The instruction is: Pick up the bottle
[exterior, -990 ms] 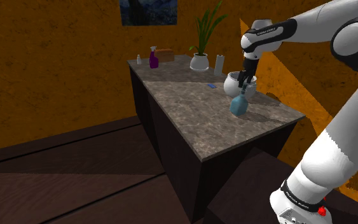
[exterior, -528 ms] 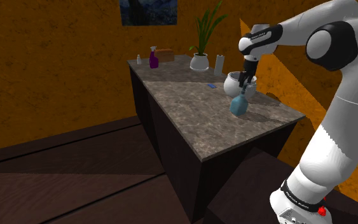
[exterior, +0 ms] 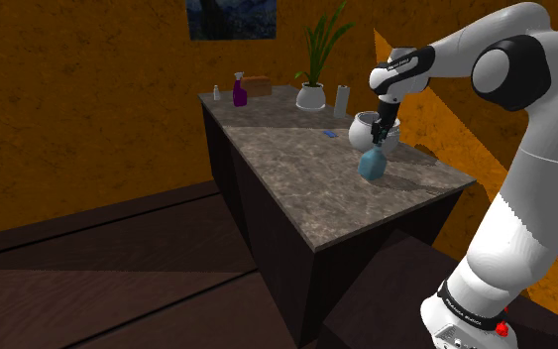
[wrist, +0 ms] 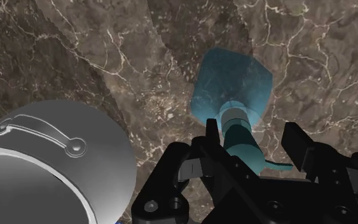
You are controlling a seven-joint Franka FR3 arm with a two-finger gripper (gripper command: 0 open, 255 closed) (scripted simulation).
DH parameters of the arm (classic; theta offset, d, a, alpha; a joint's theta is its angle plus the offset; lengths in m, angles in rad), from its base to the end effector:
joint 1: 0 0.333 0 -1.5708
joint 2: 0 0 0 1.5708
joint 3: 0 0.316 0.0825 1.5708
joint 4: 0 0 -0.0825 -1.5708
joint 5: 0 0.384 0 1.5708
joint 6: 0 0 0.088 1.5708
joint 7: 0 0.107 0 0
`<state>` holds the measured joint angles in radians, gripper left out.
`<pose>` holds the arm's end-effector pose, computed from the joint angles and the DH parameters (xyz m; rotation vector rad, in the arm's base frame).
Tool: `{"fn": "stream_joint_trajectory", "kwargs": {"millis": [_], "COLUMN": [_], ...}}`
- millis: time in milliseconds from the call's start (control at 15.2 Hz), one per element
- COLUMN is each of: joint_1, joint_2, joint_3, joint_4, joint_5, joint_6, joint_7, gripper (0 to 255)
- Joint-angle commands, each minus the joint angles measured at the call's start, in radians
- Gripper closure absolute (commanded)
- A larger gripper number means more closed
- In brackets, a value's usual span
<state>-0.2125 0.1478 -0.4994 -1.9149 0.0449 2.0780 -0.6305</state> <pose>0.4571 -0.3788 0.4294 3.0927 -0.1498 0.0114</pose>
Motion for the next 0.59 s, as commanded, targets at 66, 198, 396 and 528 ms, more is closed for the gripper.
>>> {"fn": "stream_joint_trajectory", "kwargs": {"millis": [66, 198, 396, 528], "joint_1": [0.000, 0.000, 0.000, 0.000], "joint_2": [0.000, 0.000, 0.000, -0.004], "joint_3": [0.000, 0.000, 0.000, -0.001], "joint_4": [-0.003, -0.002, -0.002, 0.008], "joint_5": [0.000, 0.000, 0.000, -0.003], "joint_6": [0.002, 0.002, 0.001, -0.012], "joint_7": [0.000, 0.000, 0.000, 0.001], "gripper": [255, 255, 255, 255]}}
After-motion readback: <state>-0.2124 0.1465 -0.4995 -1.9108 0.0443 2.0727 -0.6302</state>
